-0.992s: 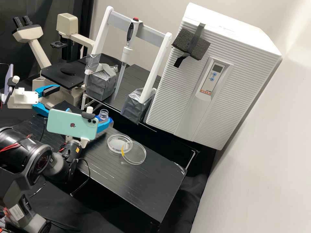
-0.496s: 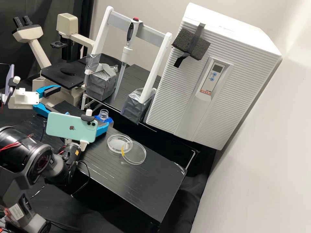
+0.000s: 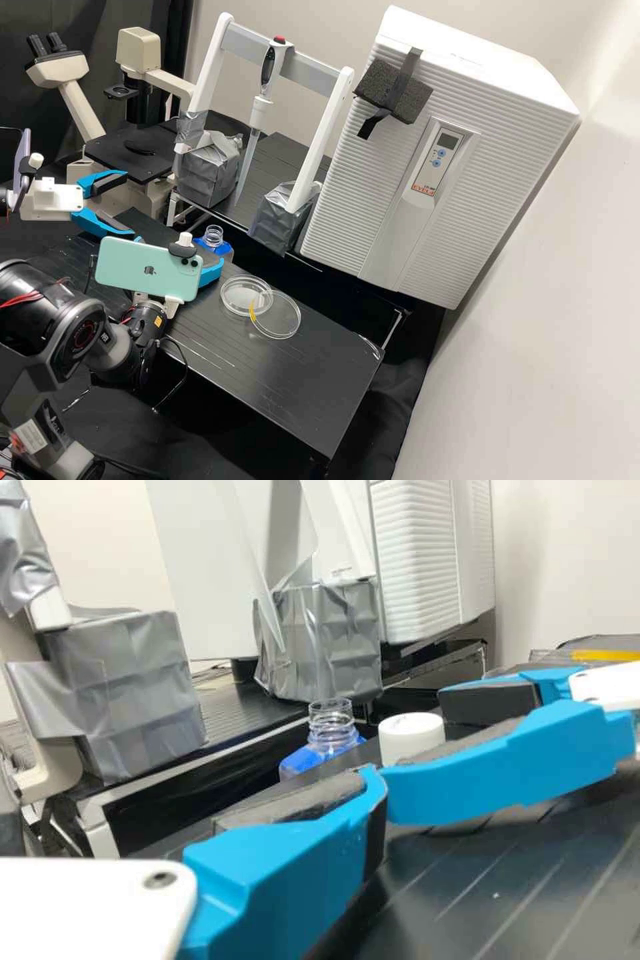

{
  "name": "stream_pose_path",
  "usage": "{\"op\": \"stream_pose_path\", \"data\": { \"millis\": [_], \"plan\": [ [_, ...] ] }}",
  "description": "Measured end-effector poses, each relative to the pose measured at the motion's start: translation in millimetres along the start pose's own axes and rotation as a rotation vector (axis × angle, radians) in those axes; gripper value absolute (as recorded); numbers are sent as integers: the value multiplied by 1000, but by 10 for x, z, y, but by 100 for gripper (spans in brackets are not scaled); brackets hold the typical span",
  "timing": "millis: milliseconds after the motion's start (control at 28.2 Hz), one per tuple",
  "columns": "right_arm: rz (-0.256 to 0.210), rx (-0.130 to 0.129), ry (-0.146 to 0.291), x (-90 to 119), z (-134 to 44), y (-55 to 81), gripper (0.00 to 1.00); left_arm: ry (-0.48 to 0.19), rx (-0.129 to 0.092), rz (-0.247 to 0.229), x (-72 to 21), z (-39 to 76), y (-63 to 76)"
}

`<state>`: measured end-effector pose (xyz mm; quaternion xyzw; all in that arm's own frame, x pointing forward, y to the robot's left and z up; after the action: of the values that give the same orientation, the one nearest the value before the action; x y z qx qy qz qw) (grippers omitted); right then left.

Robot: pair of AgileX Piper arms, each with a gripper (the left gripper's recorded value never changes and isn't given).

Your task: Close the bottle

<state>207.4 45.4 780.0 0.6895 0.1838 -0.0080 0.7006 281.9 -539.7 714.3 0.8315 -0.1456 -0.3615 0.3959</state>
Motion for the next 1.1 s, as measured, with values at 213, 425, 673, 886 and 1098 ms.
{"op": "stream_pose_path", "data": {
  "millis": [213,425,673,886,1098],
  "plan": [
    [13,0,2,-12,10,16,0,0,-1,-5,1,1,-8],
    [21,0,-6,-17,26,32,0,1,-4,-12,5,-3,-31],
    [20,0,-6,-18,28,32,0,1,-2,-10,15,-8,-25],
    [20,0,-6,-18,28,32,0,1,1,-5,27,-13,-10],
    [15,0,-1,-15,17,22,0,1,1,-5,27,-13,-10]
  ]
}}
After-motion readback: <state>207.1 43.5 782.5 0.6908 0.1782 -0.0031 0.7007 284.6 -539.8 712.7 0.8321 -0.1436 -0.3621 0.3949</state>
